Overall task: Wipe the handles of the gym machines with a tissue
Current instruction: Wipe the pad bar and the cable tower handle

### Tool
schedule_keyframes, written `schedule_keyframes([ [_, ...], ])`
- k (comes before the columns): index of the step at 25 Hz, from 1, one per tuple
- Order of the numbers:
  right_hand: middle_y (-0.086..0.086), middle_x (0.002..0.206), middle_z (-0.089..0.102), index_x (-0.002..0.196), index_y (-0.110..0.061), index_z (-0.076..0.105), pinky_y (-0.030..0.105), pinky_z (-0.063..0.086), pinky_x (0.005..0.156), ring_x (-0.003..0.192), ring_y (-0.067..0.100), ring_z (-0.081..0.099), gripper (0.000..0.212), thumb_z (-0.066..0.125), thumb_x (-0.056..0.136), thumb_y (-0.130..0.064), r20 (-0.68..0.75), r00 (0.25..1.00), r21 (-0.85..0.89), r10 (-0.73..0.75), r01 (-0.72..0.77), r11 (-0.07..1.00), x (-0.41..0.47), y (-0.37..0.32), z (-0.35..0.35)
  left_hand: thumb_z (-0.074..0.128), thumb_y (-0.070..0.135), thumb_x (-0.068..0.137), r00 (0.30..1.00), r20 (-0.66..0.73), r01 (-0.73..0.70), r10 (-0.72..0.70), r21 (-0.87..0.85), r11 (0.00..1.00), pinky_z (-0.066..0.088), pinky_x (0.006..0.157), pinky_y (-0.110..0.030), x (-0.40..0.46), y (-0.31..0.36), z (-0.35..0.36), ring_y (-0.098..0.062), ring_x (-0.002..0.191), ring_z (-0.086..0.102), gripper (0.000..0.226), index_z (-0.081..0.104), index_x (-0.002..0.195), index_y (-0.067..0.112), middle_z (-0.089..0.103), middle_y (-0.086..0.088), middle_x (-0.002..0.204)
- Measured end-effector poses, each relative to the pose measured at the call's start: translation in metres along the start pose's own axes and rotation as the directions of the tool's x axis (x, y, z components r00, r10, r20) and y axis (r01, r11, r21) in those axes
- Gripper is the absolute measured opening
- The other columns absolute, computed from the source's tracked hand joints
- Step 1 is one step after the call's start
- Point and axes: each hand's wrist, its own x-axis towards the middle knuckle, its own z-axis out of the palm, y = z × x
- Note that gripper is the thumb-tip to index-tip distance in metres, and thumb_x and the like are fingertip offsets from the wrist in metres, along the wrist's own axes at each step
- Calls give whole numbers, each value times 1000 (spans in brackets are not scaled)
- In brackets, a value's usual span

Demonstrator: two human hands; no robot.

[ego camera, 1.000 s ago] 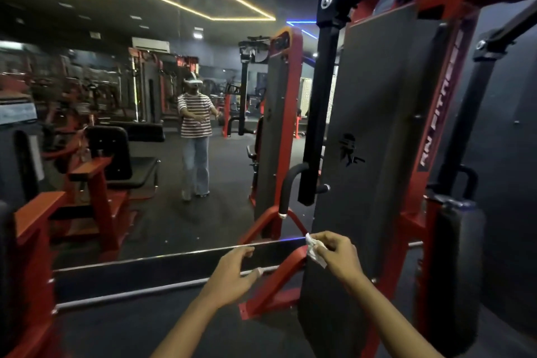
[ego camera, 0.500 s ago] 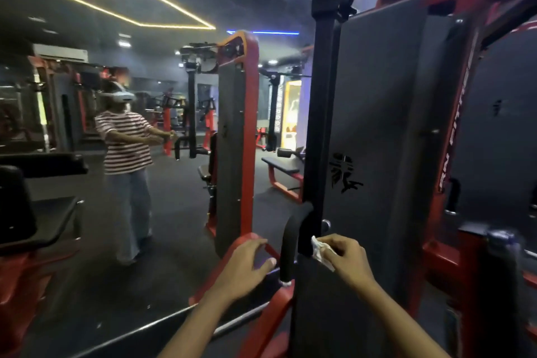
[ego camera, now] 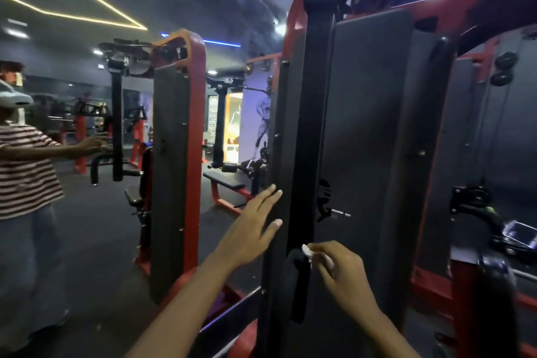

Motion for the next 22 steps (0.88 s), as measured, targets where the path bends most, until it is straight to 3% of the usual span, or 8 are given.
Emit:
schedule_keyframes([
  [2,-7,96,66,101,-16,68,22,54,72,86,4,63,21,62,83,-6,24,998,-131,-62,65,989,7,2,2,45,32,96,972,-11,-228,236,204,952,9,118,-25,27,-8,7,-11,145,9,56,27,148,22,14,3,158],
  [4,-7,95,65,101,-19,66,26,54,61,82,11,62,21,52,86,-19,47,987,-299,-151,158,941,10,0,9,41,34,97,897,83,-430,434,381,818,12,119,-36,49,-18,17,-20,146,7,56,25,149,19,13,-2,158],
  [7,-8,93,65,98,-22,68,29,52,49,77,14,60,21,51,87,-28,89,986,-447,-140,166,879,21,-4,24,40,36,97,800,157,-580,579,448,680,16,118,-43,75,-34,35,-25,146,5,61,18,150,16,10,-5,159],
  [9,-8,88,64,94,-24,70,28,51,46,74,14,58,13,66,82,-23,119,991,-503,-56,108,858,25,-8,36,37,39,99,759,146,-622,634,449,642,15,118,-42,80,-44,45,-25,147,3,63,13,151,11,8,-7,159],
  [12,-7,79,62,90,-24,74,25,51,49,67,13,55,24,79,70,-13,144,989,-554,43,45,831,28,-15,49,33,38,100,704,121,-675,700,419,608,12,118,-41,89,-57,52,-25,146,2,65,9,150,5,5,-11,158],
  [17,-3,91,65,97,-21,75,32,53,72,83,17,60,27,64,80,-3,115,968,-541,223,-127,831,31,-27,50,29,38,101,648,94,-723,756,387,572,11,119,-40,97,-67,57,-26,146,3,64,8,149,1,4,-15,157],
  [22,-3,85,64,95,-16,75,24,52,62,72,15,61,27,61,78,0,30,991,-564,131,-91,821,-3,-61,54,26,39,102,618,46,-737,785,380,559,9,119,-40,97,-71,60,-26,146,4,63,9,148,1,4,-15,157],
])
